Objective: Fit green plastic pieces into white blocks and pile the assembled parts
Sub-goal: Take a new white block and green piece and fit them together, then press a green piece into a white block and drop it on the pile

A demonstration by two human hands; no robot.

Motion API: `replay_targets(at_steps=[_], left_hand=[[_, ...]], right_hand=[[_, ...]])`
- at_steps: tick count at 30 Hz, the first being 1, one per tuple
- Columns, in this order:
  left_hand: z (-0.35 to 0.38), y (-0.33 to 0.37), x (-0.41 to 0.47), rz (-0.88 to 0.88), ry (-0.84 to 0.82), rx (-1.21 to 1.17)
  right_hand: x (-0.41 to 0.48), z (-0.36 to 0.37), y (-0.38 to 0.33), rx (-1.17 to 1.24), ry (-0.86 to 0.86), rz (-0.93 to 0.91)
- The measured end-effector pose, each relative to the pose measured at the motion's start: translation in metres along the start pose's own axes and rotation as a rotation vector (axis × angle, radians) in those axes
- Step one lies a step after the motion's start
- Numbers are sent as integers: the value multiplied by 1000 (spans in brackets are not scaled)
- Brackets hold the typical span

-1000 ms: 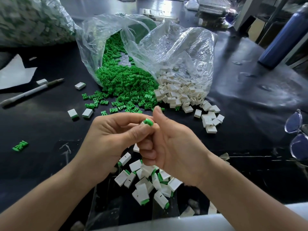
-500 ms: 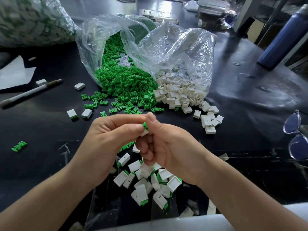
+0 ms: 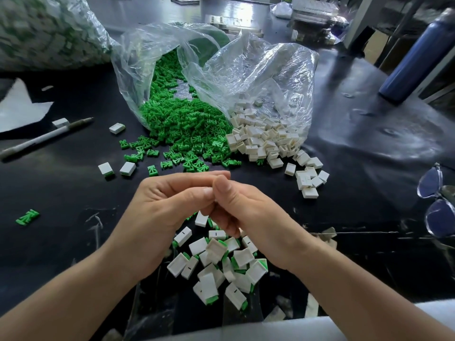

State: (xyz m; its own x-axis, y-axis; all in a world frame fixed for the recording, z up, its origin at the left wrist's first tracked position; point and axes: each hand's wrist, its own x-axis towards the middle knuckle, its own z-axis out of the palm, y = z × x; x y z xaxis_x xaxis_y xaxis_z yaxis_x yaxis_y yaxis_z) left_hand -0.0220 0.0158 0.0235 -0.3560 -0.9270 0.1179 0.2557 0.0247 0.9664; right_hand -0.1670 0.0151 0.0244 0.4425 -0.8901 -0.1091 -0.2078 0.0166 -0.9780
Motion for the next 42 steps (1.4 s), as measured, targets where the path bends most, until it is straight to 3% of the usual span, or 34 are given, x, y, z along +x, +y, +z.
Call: replay_targets(at_steps=[22, 32, 37, 42], left_hand=[[2, -5, -1, -41, 124, -68], [2, 1, 1, -43, 99, -24], [-3, 1, 3, -13, 149, 26], [-1, 3, 2, -61, 182, 230]], right_hand=[[2, 11, 7, -31, 96, -150], [2, 7, 8, -12, 60, -98], [4, -1, 6, -147, 113, -85], [8, -26, 6, -501, 380, -139]])
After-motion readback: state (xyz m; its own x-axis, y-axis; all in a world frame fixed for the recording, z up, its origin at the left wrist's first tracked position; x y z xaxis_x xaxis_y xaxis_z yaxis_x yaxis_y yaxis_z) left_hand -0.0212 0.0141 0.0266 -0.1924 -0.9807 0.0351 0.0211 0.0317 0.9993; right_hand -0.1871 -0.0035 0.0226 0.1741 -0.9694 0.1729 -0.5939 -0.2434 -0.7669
